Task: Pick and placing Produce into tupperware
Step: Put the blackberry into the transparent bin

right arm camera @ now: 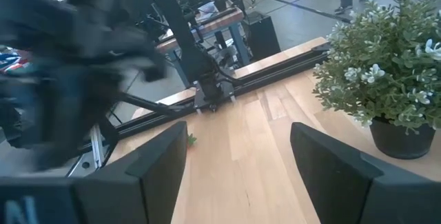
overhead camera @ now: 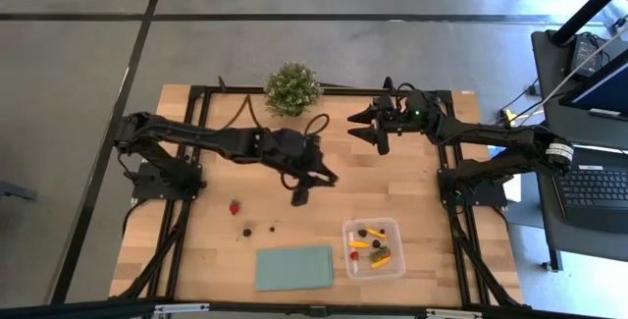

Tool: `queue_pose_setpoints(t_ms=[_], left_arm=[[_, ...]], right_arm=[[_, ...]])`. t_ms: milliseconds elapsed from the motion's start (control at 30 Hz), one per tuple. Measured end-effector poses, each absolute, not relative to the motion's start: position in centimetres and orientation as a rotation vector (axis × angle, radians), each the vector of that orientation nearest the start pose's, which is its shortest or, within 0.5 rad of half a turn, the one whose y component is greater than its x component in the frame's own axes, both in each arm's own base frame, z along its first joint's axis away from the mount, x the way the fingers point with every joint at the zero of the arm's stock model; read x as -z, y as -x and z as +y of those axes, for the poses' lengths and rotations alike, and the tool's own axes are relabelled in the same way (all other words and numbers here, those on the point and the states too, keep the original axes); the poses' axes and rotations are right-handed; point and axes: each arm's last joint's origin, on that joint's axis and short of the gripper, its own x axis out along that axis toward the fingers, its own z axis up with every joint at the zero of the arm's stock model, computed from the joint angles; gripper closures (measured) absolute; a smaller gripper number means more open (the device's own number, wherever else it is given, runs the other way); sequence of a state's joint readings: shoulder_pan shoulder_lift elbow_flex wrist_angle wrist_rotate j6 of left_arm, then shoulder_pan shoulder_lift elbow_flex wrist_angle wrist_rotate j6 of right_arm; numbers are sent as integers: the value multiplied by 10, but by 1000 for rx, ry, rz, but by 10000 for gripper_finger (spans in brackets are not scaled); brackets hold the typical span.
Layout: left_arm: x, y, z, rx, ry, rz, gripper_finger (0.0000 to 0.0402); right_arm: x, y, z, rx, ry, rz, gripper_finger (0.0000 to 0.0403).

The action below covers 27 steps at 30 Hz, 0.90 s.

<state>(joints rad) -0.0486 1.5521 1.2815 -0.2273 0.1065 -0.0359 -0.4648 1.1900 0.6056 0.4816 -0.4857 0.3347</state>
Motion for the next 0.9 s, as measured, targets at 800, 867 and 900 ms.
queue_pose_setpoints(t_ms=[800, 867, 900], left_arm=[[-228, -479, -76, 511, 30, 510, 319], [-222, -480, -78, 511, 36, 540, 319], [-219, -479, -80, 510, 40, 561, 318]], right_arm=[[-242, -228, -103, 39, -476, 209, 144], [-240, -228, -103, 45, -505, 228, 144], [-239, -228, -103, 48, -517, 239, 144]])
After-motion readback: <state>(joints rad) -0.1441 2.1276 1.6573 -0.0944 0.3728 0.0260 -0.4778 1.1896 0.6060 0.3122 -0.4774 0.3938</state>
